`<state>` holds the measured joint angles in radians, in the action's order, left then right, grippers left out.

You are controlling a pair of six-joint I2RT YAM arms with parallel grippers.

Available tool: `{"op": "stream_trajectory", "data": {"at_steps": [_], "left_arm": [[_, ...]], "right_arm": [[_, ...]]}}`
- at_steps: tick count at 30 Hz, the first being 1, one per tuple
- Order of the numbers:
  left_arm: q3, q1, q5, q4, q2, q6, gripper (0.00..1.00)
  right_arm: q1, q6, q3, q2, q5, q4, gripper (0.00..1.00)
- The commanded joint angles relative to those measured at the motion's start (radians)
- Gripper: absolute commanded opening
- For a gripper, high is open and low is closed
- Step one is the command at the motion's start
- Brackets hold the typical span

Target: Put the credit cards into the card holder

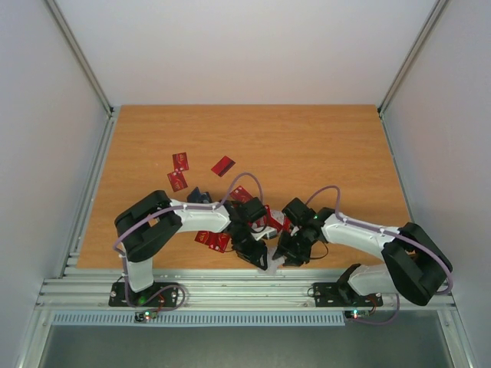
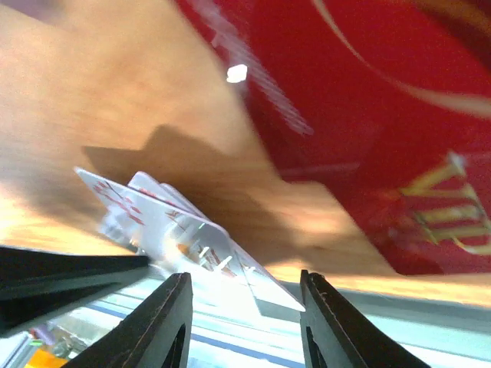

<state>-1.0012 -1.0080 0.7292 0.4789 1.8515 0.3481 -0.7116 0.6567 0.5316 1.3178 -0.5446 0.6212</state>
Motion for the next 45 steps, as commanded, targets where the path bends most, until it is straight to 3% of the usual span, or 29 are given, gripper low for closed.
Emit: {"op": "stream_trajectory", "data": {"at_steps": [1,6,12,19,27,34,45], "left_arm": [[0.012,0.003,-0.033,-0.014,-0.027,0.025,0.35],[0.027,0.043,-0.062,-0.017,-0.059,0.044,0.35],[0.050,0.096,-0.053,-0.019,-0.093,0.047,0.35],[0.029,0.104,-0.116,0.015,-0.152,0.010,0.35],[-0.122,0.106,-0.277,0.089,-0.038,-0.071,0.36],[-0.176,0.105,-0.341,0.108,0.053,-0.090,0.40],[-0.153,0.042,-0.221,0.086,0.099,-0.099,0.40]], "right_arm": [[0.029,-0.106,0.083,-0.017,0.039,-0.064,0.40],[0.030,-0.127,0.109,0.031,-0.036,-0.115,0.40],[0.029,-0.165,0.179,0.080,0.021,0.022,0.40],[0.029,-0.190,0.170,-0.013,0.043,0.106,0.40],[0.029,-0.119,0.085,-0.114,0.090,0.191,0.40],[0.025,-0.092,0.032,-0.169,0.081,0.180,0.41],[0.001,0.004,-0.082,-0.183,-0.012,-0.011,0.45]]}}
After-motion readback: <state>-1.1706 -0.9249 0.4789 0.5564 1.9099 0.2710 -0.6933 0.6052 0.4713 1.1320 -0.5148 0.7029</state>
